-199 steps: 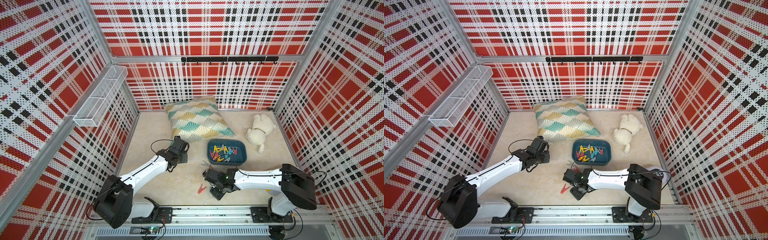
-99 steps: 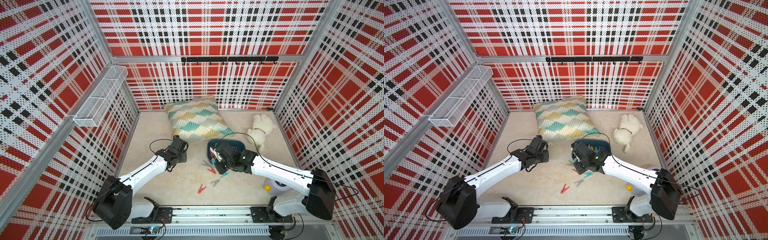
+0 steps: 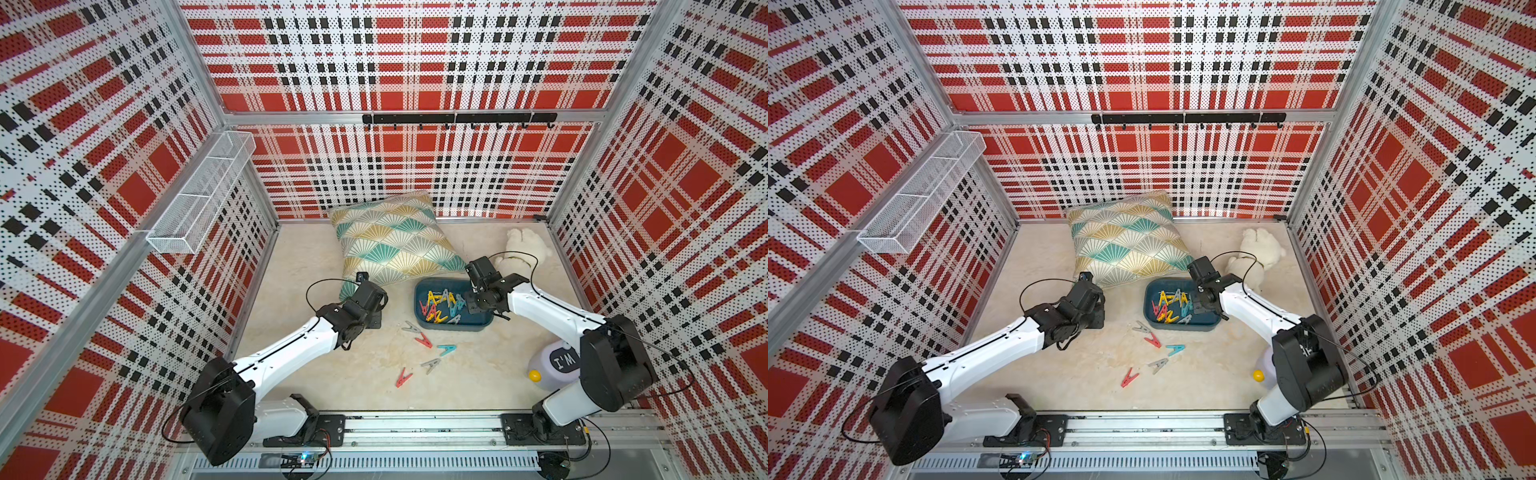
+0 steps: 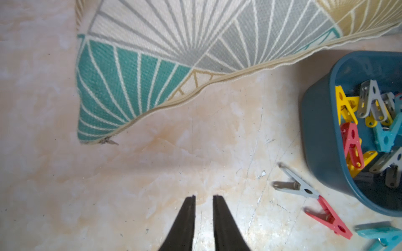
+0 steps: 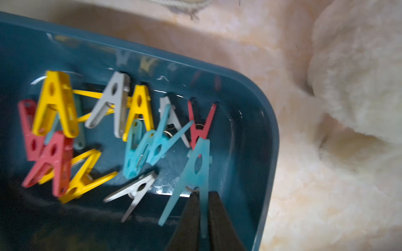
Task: Put the clothespins into the storage box
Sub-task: Place the clothespin in the storage box, then pick up the clothespin from the center of the board.
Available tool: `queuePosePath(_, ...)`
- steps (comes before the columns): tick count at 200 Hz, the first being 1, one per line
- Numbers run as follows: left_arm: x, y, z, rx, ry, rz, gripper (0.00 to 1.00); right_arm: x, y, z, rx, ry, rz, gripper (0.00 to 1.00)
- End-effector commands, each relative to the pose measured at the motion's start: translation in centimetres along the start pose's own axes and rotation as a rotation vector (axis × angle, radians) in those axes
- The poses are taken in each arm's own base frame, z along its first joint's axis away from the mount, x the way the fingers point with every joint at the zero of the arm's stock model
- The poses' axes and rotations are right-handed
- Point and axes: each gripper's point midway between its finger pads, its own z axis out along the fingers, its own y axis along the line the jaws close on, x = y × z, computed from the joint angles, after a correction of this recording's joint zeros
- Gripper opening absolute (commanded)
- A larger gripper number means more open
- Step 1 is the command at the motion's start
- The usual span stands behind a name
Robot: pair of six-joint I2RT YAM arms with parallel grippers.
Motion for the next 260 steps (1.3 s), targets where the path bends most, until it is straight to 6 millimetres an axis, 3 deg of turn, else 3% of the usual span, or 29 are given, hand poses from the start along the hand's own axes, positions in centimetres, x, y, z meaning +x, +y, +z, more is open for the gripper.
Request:
queuePosePath(1,-1.9,-1.1,-1.7,0.002,-0.082,-0.035,0.22,-1.2,-1.0,1.2,0.065,0.005,-0.003,0.15)
queuePosePath(42,-2.0,-3.3,-1.1,0.018,-0.102,-0.032,0.22,-1.6,-0.9,3.5,0.088,0.05,0.0,0.19)
queuePosePath(90,-2.6,-4.3,-1.1,0.018,-0.125,-0.029,0.23,-2.0,-1.2,3.7,0.109,0.047,-0.008,0.21)
queuePosePath(113,-2.9,-4.4,-1.2,0.022,-0.127,-0.029,0.23,-3.2,-1.2,2.0,0.095,0.012,-0.008,0.29)
queuePosePath(135,-3.0,-4.0,-1.1,0.019,-0.125,-0.042,0.23,-4.8,-0.8,-1.1,0.035,-0.045,-0.003,0.33)
queuePosePath(155,-2.9,-3.2,-0.6,0.024,-0.113,-0.06,0.23,-5.0,1.1,-4.4,-0.087,-0.075,-0.055,0.35)
queuePosePath(183,-2.9,-2.1,0.2,0.028,-0.098,-0.095,0.23,-3.0,4.6,-9.0,-0.193,-0.112,-0.11,0.43)
queuePosePath(203,-3.0,-2.0,0.7,0.032,-0.097,-0.106,0.23,-0.6,7.6,-10.9,-0.279,-0.138,-0.142,0.43)
queuePosePath(236,-3.0,-2.3,1.6,0.031,-0.079,-0.099,0.22,4.9,12.5,-10.9,-0.408,-0.065,-0.216,0.42)
queuePosePath(260,-3.0,-2.5,1.6,0.036,-0.083,-0.103,0.22,8.5,14.5,-9.7,-0.393,-0.002,-0.172,0.42)
